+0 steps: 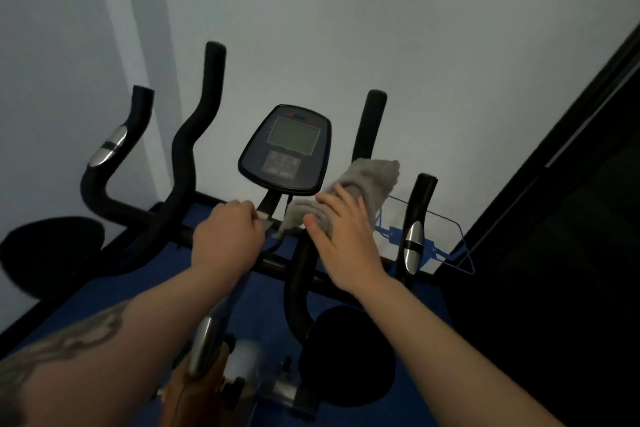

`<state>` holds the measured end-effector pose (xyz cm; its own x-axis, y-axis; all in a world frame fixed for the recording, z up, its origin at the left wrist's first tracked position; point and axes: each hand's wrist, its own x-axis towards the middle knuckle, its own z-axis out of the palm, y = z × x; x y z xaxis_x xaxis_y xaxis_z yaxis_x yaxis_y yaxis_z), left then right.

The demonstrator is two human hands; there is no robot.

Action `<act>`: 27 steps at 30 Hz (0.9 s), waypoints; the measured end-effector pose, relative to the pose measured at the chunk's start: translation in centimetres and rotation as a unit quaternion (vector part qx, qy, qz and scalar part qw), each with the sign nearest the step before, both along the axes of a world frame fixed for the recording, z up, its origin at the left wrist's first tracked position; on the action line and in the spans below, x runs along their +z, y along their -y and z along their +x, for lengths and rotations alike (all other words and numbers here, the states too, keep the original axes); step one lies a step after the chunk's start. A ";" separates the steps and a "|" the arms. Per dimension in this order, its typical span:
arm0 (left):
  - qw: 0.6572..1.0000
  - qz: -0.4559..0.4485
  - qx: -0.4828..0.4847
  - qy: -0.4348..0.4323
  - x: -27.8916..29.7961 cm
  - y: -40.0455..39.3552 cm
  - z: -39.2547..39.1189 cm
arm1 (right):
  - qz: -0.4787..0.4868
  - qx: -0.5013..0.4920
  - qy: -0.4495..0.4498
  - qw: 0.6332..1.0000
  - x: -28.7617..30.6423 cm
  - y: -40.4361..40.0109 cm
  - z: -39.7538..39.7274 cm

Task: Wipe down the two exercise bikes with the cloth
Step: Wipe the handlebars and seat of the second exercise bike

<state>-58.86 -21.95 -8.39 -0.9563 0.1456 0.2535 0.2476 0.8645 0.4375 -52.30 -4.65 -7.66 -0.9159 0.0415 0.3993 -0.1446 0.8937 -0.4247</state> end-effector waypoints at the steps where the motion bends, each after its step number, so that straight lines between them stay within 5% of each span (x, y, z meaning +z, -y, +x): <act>1: 1.000 0.002 0.000 -0.002 0.0 0.0 0.0 | 0.022 0.025 0.013 0.999 0.4 -0.5 0.1; 4: 1.000 0.012 0.004 -0.007 -0.2 0.0 -0.1 | 0.100 0.072 0.044 0.991 2.9 -3.1 -1.0; 9: 1.000 0.026 0.007 -0.004 -0.5 0.1 -0.3 | 0.167 0.005 0.017 0.986 2.7 -1.4 -2.7; 12: 1.000 0.023 0.006 -0.010 -0.7 0.2 -0.5 | 0.204 0.085 -0.012 0.975 1.5 -0.8 -1.6; 15: 1.000 0.019 0.009 -0.006 -0.7 0.1 -0.6 | 0.261 0.184 0.052 0.946 3.6 -3.2 -2.5; 20: 0.999 0.029 0.011 -0.008 -0.7 0.2 -0.6 | 0.216 0.030 0.018 0.976 3.2 -1.3 -4.0; 25: 1.000 0.016 0.001 -0.012 -0.6 0.0 -0.6 | 0.275 0.223 0.019 0.935 2.5 -1.9 -1.9; 27: 1.000 0.010 0.004 -0.012 -0.6 0.1 -0.6 | 0.276 0.212 0.059 0.936 4.1 -3.5 -3.7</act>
<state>-59.48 -22.01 -8.94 -0.9511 0.1320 0.2793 0.2510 0.8573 0.4494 -55.98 -1.12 -3.59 -0.8429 -0.5175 0.1472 -0.5163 0.8550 0.0490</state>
